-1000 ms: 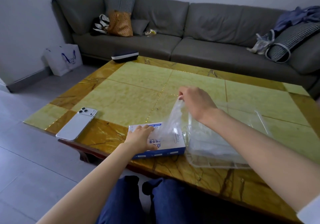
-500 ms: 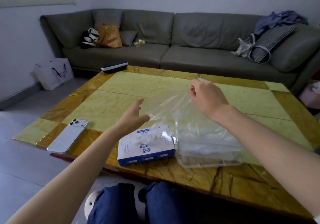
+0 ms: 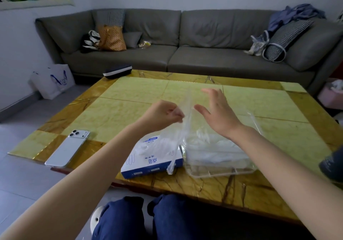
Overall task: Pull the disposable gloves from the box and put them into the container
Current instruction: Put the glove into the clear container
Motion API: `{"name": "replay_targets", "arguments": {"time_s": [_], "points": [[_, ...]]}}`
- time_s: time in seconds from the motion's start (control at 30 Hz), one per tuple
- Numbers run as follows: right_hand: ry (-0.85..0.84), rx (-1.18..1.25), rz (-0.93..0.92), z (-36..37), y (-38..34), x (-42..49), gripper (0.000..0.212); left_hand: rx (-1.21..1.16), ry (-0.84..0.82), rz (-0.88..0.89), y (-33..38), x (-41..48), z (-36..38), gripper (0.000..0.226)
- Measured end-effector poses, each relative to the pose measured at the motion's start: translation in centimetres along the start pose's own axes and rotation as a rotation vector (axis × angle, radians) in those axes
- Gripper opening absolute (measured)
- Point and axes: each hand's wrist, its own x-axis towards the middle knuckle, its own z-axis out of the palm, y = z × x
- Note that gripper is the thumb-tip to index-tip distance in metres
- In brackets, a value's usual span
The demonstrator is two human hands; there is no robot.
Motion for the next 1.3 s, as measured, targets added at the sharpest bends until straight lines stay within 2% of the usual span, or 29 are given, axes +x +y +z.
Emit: {"name": "replay_targets", "arguments": {"time_s": [0.07, 0.13, 0.17, 0.2, 0.27, 0.37, 0.47, 0.67, 0.77, 0.83, 0.87, 0.93, 1.0, 1.03, 1.1, 1.17, 1.3], "points": [[-0.194, 0.199, 0.196, 0.9, 0.6, -0.3, 0.085, -0.144, 0.015, -0.01, 0.4, -0.3, -0.2, 0.008], [-0.298, 0.49, 0.265, 2.1, 0.8, -0.6, 0.106, -0.296, 0.024, -0.006, 0.9, -0.5, -0.5, 0.008], [-0.35, 0.612, 0.279, 2.4, 1.0, -0.6, 0.109, -0.354, 0.033, 0.001, 1.1, -0.6, -0.7, 0.009], [-0.395, 0.73, 0.292, 2.4, 1.0, -0.7, 0.098, -0.393, 0.042, 0.006, 1.2, -0.6, -0.7, 0.009], [-0.438, 0.999, 0.307, 2.0, 0.4, -0.8, 0.059, -0.41, 0.052, 0.003, 1.1, -0.7, -0.9, 0.01], [-0.31, 1.146, 0.283, 1.6, 0.2, -0.1, 0.026, -0.384, 0.066, -0.068, -0.2, -0.9, -1.0, 0.011], [-0.147, 1.041, 0.326, 1.6, 0.6, 0.6, 0.035, -0.39, 0.083, -0.19, -2.0, -1.4, -0.9, 0.01], [-0.12, 0.753, 0.256, 1.1, 1.3, 0.3, 0.009, -0.268, -0.007, -0.37, -4.7, -2.1, -0.4, 0.006], [-0.121, 0.661, 0.229, 0.6, 1.3, 0.6, 0.009, -0.115, 0.135, -0.444, -5.4, -1.1, -1.3, 0.016], [-0.141, 0.531, 0.18, 0.1, 1.2, 0.8, 0.011, -0.051, 0.258, -0.393, -4.6, -0.4, -2.1, 0.025], [-0.16, 0.47, 0.149, 0.0, 1.1, 0.9, 0.014, -0.044, 0.264, -0.324, -3.7, 0.0, -2.4, 0.029], [-0.215, 0.383, 0.084, -0.2, 0.7, 0.9, 0.018, -0.008, 0.17, -0.157, -1.5, 0.6, -2.6, 0.041], [-0.274, 0.328, 0.029, -0.3, 0.3, 0.9, 0.016, 0.065, -0.007, -0.068, 0.5, 1.1, -2.4, 0.049], [-0.289, 0.305, 0.013, -0.3, 0.1, 0.8, 0.014, 0.111, -0.096, -0.055, 1.1, 1.3, -2.1, 0.048], [-0.283, 0.291, 0.016, -0.3, 0.1, 0.7, 0.014, 0.169, -0.203, -0.031, 1.6, 1.9, -1.4, 0.03], [-0.288, 0.302, 0.05, -0.5, 0.4, 0.5, 0.023, 0.151, -0.165, -0.012, 1.5, 2.5, -0.7, 0.007], [-0.438, 0.342, 0.132, -0.4, 1.9, -0.5, 0.045, 0.058, -0.058, -0.019, 1.5, 3.2, 0.1, 0.005]]}}
